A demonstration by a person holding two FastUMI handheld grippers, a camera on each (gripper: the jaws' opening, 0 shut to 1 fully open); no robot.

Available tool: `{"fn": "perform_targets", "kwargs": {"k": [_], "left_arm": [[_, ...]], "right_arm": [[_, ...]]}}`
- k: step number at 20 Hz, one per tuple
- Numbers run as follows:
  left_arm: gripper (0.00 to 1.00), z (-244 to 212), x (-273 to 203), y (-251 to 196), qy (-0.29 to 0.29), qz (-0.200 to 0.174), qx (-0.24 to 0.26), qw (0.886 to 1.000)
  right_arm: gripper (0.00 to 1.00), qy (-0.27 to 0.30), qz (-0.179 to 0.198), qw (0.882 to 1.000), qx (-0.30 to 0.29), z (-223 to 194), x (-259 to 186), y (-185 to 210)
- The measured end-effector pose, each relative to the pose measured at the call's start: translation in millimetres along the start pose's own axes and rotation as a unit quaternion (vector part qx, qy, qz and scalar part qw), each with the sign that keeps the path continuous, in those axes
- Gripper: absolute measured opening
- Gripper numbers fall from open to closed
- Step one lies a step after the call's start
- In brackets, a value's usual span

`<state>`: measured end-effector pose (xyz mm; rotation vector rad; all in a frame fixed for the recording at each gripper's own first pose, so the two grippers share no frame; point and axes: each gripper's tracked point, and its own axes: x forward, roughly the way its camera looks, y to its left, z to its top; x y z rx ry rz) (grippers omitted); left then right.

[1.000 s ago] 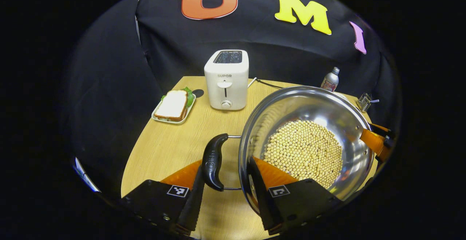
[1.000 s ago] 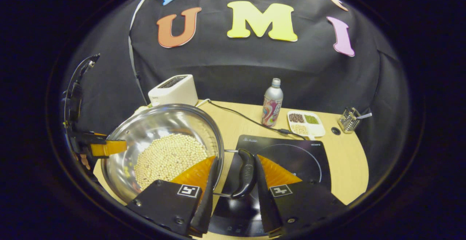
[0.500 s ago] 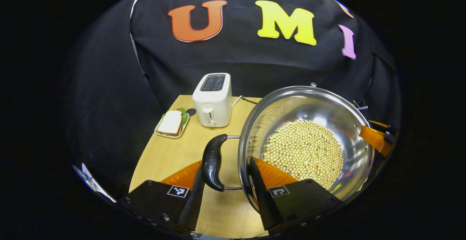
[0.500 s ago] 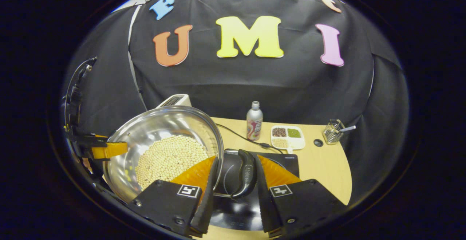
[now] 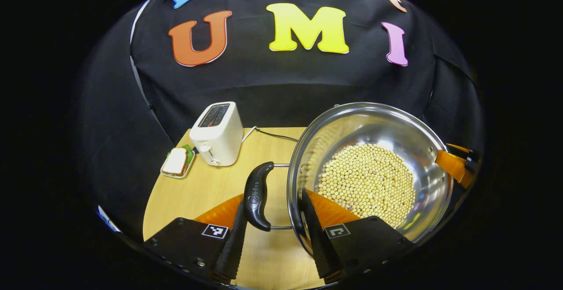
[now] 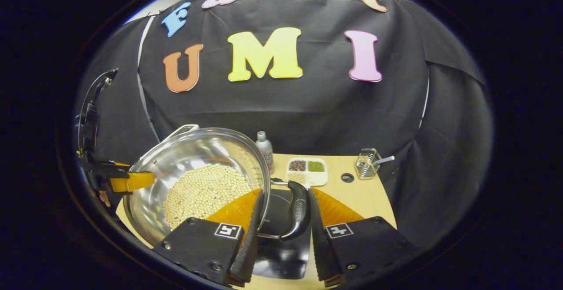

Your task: First push the handle of the pot to place it horizontally, then grasp the pot with both hands and set it on the induction cooktop.

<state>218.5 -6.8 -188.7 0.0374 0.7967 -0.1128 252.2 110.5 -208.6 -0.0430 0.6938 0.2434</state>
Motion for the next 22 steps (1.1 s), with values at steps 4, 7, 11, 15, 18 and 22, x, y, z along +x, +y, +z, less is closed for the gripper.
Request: {"fn": "perform_targets", "kwargs": {"k": [4,7,11,15,18,22], "left_arm": [[0.65,2,12,-31,-0.006,-0.008,0.001,1.0],[0.64,0,29,-46,-0.004,-0.012,0.003,1.0],[0.65,-12,49,-60,-0.002,-0.01,0.018,1.0],[0.64,-25,75,-68,0.005,-0.013,0.018,1.0],[0.64,-39,97,-66,0.016,-0.014,0.012,1.0],[0.64,-51,117,-63,0.026,-0.012,0.009,1.0]], "right_arm": [[0.53,0.005,-0.006,1.0,-0.002,-2,7,-33],[0.56,0.01,-0.009,1.0,0.004,-9,19,-49],[0.56,0.031,-0.009,0.999,0.026,-31,40,-62],[0.53,0.042,-0.011,0.999,0.031,-53,64,-72],[0.56,0.04,-0.016,0.999,0.02,-63,82,-74],[0.53,0.045,-0.013,0.999,0.023,-82,103,-72]]}}
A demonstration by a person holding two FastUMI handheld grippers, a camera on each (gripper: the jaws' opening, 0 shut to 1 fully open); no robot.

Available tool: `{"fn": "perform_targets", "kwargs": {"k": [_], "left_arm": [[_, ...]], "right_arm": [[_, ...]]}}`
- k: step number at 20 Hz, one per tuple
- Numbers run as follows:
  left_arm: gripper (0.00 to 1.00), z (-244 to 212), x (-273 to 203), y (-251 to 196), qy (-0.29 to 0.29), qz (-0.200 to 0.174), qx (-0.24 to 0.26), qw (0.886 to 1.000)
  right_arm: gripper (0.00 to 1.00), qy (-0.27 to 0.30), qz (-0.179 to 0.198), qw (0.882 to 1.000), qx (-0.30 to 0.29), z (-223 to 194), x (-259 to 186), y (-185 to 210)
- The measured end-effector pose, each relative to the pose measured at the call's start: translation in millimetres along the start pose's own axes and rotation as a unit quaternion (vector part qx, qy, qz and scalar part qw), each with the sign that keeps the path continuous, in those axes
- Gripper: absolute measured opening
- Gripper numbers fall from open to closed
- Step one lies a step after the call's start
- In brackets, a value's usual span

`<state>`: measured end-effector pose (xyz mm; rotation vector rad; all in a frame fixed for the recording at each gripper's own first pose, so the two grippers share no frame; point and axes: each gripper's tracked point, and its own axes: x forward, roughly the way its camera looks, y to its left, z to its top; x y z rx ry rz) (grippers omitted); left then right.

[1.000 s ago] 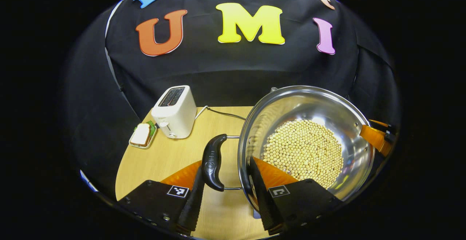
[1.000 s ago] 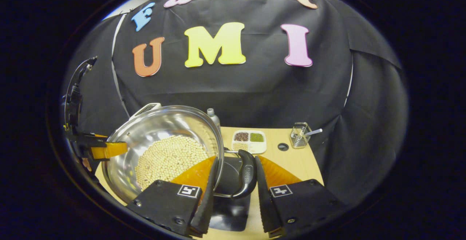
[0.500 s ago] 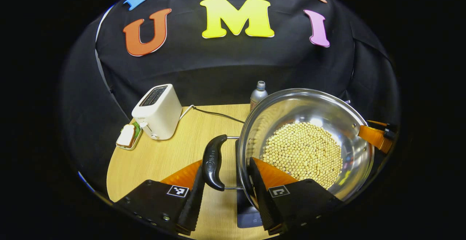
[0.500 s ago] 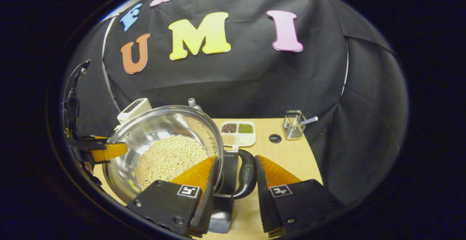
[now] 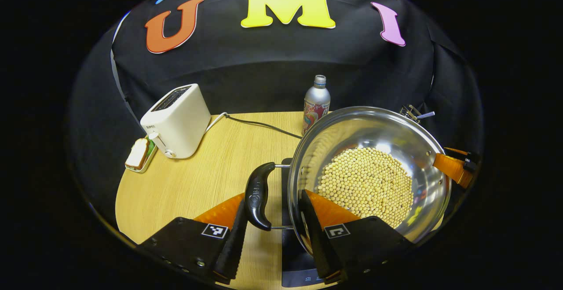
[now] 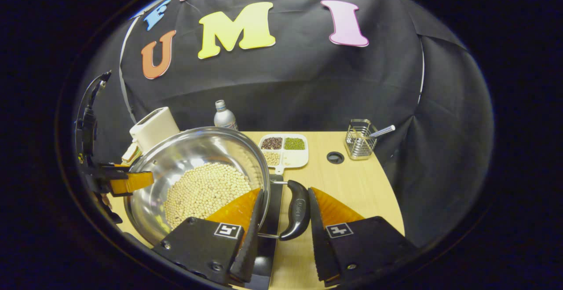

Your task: First push the handle of the pot to place it horizontally, then grasp the pot with both hands and set it on the induction cooktop.

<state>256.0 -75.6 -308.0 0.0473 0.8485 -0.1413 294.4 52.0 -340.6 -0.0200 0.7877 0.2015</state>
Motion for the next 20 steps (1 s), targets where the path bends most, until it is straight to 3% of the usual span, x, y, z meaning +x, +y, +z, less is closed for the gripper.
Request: {"fn": "perform_targets", "kwargs": {"k": [7,15,16,17,20], "left_arm": [[0.65,-22,26,3,0.02,-0.004,-0.004,1.0],[0.64,-22,27,5,0.0,-0.015,-0.013,1.0],[0.55,-21,27,4,-0.005,-0.017,-0.012,1.0],[0.65,-21,28,5,-0.008,-0.019,-0.013,1.0],[0.66,-17,24,8,-0.026,-0.018,-0.013,0.999]], "right_arm": [[0.54,0.031,0.005,0.999,0.013,-29,28,-1],[0.6,0.016,0.006,1.0,0.017,-29,29,-3],[0.62,0.014,0.004,1.0,0.023,-29,28,-3],[0.62,0.014,0.001,0.999,0.031,-29,27,-3],[0.63,0.006,-0.007,0.999,0.042,-31,23,-3]]}}
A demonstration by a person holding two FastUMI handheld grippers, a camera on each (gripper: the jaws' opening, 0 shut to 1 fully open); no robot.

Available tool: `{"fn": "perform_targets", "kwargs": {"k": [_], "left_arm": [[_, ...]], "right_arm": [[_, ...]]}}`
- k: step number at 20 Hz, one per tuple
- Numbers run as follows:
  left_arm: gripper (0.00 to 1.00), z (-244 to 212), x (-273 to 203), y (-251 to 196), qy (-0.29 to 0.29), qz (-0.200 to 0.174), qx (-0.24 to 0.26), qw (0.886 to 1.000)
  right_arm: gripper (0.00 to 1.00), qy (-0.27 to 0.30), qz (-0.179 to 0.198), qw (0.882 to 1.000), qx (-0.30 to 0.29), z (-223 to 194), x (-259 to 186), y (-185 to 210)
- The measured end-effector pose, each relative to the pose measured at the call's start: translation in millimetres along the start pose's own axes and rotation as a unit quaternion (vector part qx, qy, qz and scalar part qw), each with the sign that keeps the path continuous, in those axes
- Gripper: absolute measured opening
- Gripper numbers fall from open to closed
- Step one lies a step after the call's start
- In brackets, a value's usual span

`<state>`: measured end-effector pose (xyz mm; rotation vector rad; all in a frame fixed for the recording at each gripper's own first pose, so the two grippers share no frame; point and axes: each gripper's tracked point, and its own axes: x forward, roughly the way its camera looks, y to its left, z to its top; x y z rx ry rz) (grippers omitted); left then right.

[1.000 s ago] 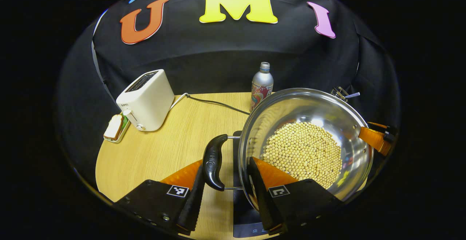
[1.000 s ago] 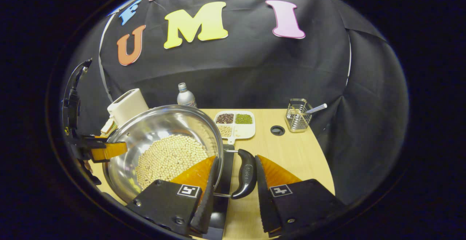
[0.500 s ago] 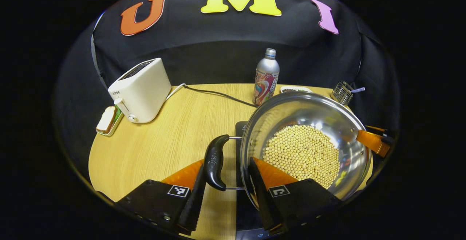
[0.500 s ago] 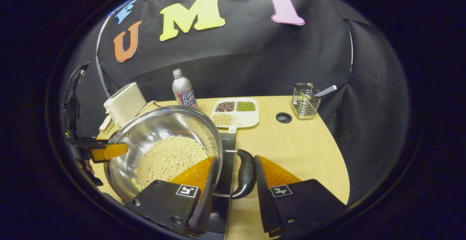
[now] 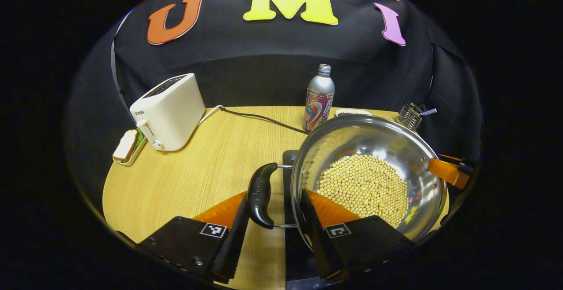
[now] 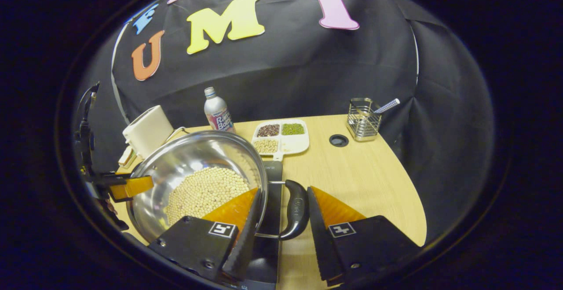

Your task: First push the handle of the pot to place it horizontally, then grasp the pot with both hands and set it on the induction cooktop.

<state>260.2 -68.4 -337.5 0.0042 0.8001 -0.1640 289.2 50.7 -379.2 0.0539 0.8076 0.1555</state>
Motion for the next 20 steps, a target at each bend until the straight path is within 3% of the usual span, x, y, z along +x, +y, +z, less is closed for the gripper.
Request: {"fn": "perform_targets", "kwargs": {"k": [3,4,5,6,12,19,20], "left_arm": [[0.75,11,-7,1,-0.028,-0.006,-0.009,1.0],[0.89,10,-11,0,-0.028,-0.01,-0.016,0.999],[0.94,11,-17,0,-0.033,-0.011,-0.021,0.999],[0.94,12,-24,2,-0.041,-0.009,-0.021,0.999],[0.96,20,-76,2,-0.094,0.019,0.022,0.995],[0.96,28,-163,-17,-0.19,0.012,0.003,0.982],[0.96,25,-180,-19,-0.202,0.013,0.007,0.979]], "right_arm": [[0.65,-0.025,-0.005,1.0,0.007,10,-7,-2],[0.67,-0.032,-0.007,0.999,0.006,12,-11,-2],[0.71,-0.039,-0.005,0.999,0.006,13,-16,-2],[0.79,-0.045,-0.002,0.999,0.005,15,-22,1],[0.77,-0.099,0.01,0.995,-0.011,14,-78,12],[0.77,-0.163,0.009,0.986,0.004,9,-163,21],[0.85,-0.172,0.007,0.985,0.003,8,-175,22]]}}
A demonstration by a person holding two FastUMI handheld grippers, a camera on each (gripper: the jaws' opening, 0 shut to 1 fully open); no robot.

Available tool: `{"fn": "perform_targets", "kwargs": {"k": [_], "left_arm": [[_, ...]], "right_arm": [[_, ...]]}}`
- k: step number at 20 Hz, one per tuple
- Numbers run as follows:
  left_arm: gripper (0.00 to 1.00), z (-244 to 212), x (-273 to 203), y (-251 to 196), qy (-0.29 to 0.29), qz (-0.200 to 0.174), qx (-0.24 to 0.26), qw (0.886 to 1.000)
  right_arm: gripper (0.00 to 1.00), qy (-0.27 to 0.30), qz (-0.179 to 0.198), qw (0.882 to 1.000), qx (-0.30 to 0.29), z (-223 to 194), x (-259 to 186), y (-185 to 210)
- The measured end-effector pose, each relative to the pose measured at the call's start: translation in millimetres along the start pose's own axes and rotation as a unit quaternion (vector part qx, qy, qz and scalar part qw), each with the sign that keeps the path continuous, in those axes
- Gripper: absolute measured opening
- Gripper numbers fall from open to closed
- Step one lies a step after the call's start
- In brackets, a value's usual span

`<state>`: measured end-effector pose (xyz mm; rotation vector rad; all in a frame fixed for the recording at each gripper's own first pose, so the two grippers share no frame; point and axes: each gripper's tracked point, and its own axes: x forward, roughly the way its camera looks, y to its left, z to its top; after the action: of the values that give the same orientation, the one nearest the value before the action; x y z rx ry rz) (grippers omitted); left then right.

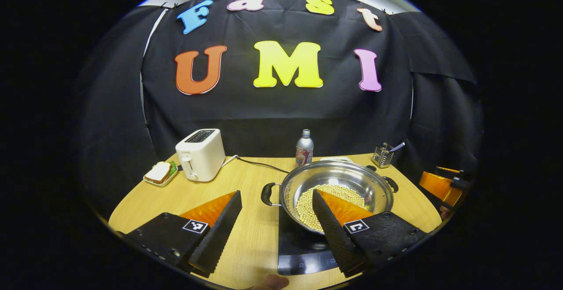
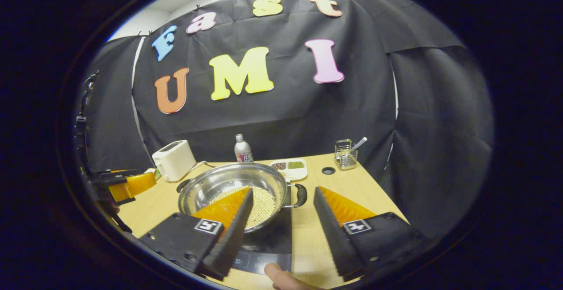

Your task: First push the handle of the pot to place it horizontally, then grasp the pot with both hands and set it on the induction cooktop.

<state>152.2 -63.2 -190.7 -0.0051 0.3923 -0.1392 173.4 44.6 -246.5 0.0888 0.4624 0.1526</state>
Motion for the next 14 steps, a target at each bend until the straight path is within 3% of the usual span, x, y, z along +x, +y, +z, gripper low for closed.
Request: {"fn": "perform_targets", "kwargs": {"k": [2,8,9,10,13,14], "left_arm": [[0.96,6,-30,-3,-0.021,0.004,0.001,1.0],[0.96,37,-119,3,-0.084,0.023,0.002,0.996],[0.95,46,-132,7,-0.097,0.031,-0.002,0.995],[0.95,51,-145,10,-0.106,0.039,-0.006,0.994],[0.95,60,-180,13,-0.115,0.044,-0.013,0.992],[0.95,62,-193,14,-0.119,0.046,-0.014,0.992]], "right_arm": [[1.0,-0.014,-0.002,1.0,-0.005,9,-24,2],[0.96,-0.055,0.0,0.998,-0.008,39,-94,13],[1.0,-0.062,-0.003,0.998,-0.008,45,-107,12],[0.96,-0.071,-0.007,0.997,-0.01,51,-121,12],[0.96,-0.091,-0.026,0.995,-0.02,66,-162,6],[1.0,-0.093,-0.034,0.995,-0.022,68,-176,2]]}}
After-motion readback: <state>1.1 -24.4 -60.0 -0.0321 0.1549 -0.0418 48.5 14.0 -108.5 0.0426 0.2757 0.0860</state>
